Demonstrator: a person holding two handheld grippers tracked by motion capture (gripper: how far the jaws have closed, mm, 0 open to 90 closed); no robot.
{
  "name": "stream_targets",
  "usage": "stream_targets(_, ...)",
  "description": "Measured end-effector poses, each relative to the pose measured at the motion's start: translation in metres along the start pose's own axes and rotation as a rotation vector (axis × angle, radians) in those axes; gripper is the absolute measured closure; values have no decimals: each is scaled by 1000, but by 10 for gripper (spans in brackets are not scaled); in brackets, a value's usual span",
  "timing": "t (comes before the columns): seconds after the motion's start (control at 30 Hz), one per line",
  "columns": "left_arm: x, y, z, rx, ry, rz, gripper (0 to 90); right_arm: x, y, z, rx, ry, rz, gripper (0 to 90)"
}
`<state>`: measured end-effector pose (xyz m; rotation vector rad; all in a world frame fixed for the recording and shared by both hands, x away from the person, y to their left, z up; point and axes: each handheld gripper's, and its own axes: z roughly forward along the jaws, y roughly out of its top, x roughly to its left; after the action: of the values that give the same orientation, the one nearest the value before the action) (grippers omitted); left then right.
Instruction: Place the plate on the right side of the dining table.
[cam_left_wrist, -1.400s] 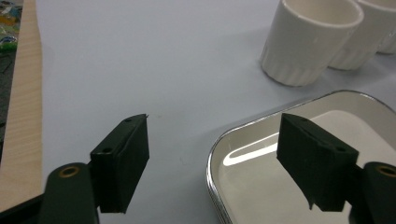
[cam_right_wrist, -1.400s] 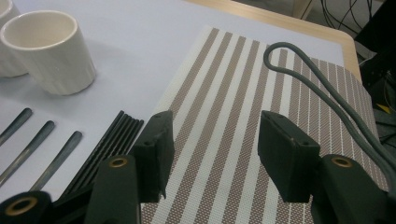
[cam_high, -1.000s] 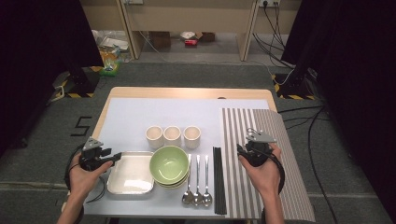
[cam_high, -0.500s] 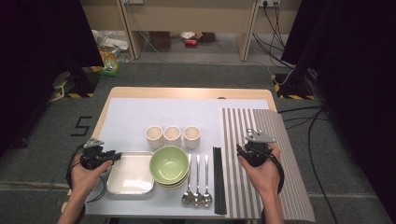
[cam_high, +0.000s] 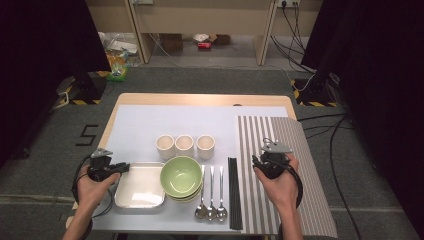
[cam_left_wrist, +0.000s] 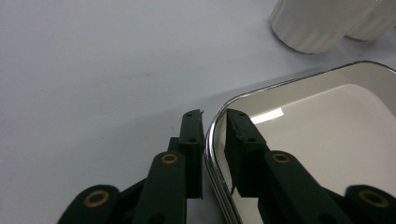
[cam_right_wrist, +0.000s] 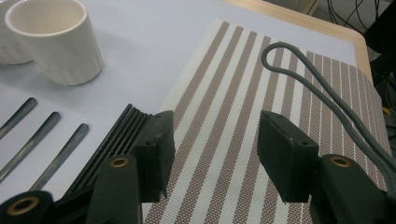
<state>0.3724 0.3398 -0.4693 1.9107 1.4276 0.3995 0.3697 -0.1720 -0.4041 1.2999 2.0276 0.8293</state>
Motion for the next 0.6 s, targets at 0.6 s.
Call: stream_targets(0.6,-2,2,-7,1,29,-18,858,0,0,0,-2,-2,-6,474)
